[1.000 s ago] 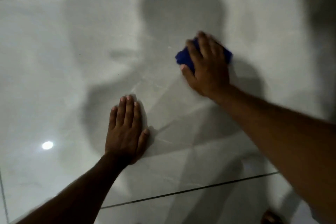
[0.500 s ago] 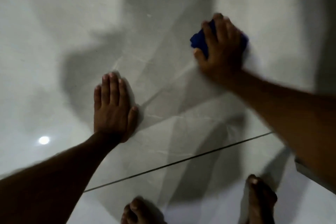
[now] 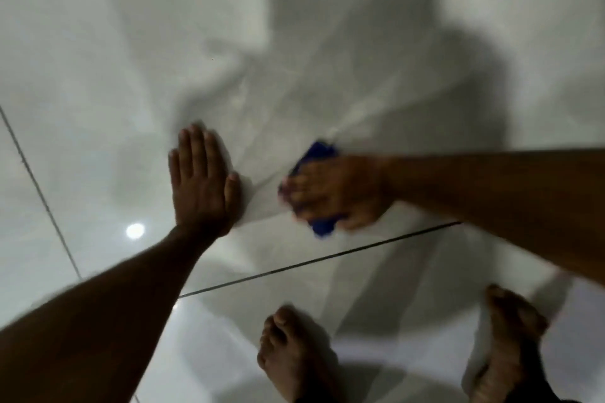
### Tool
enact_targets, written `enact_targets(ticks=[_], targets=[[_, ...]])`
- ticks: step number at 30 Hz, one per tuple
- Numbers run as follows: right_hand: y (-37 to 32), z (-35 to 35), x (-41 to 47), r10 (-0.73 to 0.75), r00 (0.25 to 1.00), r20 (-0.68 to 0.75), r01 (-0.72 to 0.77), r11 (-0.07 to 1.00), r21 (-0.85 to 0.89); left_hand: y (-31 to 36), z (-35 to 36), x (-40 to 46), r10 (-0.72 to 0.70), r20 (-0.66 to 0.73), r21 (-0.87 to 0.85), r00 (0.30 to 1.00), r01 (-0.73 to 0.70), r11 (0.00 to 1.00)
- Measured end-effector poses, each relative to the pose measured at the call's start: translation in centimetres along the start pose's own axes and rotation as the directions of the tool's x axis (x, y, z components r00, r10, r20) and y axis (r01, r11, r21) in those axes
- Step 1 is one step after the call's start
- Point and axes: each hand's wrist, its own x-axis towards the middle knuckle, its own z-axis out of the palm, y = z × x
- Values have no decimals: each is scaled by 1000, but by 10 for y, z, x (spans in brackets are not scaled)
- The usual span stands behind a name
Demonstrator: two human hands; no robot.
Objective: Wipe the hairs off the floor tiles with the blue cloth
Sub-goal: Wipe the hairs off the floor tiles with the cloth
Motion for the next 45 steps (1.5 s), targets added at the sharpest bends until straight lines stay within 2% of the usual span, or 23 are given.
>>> enact_targets(ticks=[3, 6, 7, 9, 11, 13, 15, 16, 17, 18, 20, 21, 22, 24, 26, 30, 31, 33, 35, 36, 41, 43, 45], targets=[[66, -21, 19, 384, 913, -135, -399, 909, -117, -5, 8, 4, 32, -41, 23, 999, -31, 999], [44, -25, 68, 769, 589, -248, -786, 617, 45, -7, 10, 2, 17, -61, 7, 998, -16, 1000], [21, -21, 75, 792, 562, -237, -801, 593, 82, -7, 10, 2, 19, -74, 8, 997, -19, 1000], [-33, -4, 60, 663, 732, -157, -661, 747, 69, -6, 10, 3, 27, -89, 3, 996, -27, 1000], [-64, 6, 12, 329, 944, -23, -326, 942, 72, -5, 10, 1, 15, -91, -13, 996, -16, 1000], [-41, 5, -35, 121, 993, 8, -121, 992, 28, -3, 9, 1, 2, -85, -24, 996, -4, 1000], [0, 5, -64, 299, 951, -76, -300, 954, -8, -1, 7, 2, -6, -79, -24, 997, 4, 1000], [18, 3, -77, 496, 856, -147, -503, 864, -11, -1, 7, 2, -6, -73, -21, 997, 5, 1000], [28, 4, -90, 704, 680, -205, -718, 696, 7, 0, 6, 2, -8, -64, -17, 998, 7, 1000], [30, 5, -102, 861, 439, -255, -884, 465, 48, 0, 6, 2, -13, -56, -13, 998, 12, 1000], [7, 13, -113, 957, -54, -284, -986, -5, 169, 1, 5, 1, -16, -50, 4, 999, 17, 1000], [-11, 17, -108, 936, -241, -257, -959, -190, 210, 2, 4, 1, -15, -45, 9, 999, 15, 1000], [-29, 19, -96, 902, -373, -215, -915, -320, 247, 3, 4, 0, -21, -40, 11, 999, 22, 1000], [-60, 20, -63, 865, -485, -125, -848, -431, 307, 12, 2, -2, -81, -51, -26, 995, 80, 996], [-89, 17, -28, 902, -427, -67, -854, -378, 358, 36, 1, -13, -158, -62, -128, 985, 149, 980], [-119, 1, 15, 994, -39, 102, -818, -90, 568, 116, -2, -56, -134, -3, -242, 991, 129, 962], [-119, -5, 14, 980, 28, 196, -712, -118, 692, 133, -1, -66, -130, 34, -255, 991, 135, 957], [-115, -20, 2, 924, 101, 368, -277, -329, 903, 161, -1, -79, -193, 124, -333, 973, 224, 916], [-117, -35, -20, 868, 73, 491, 120, -497, 860, 177, -6, -79, -340, 212, -474, 916, 401, 784], [-120, -39, -30, 855, 62, 515, 168, -517, 839, 181, -9, -76, -415, 265, -525, 870, 491, 695], [-152, -59, -53, 817, 38, 575, 72, -577, 814, 182, -39, -56, -494, 546, -623, 676, 722, 301], [-166, -72, -54, 815, 5, 580, 27, -580, 814, 183, -61, -55, -440, 571, -651, 694, 708, 272], [-179, -99, -52, 816, -10, 578, 25, -577, 816, 187, -97, -62, -371, 543, -663, 753, 656, 361]])
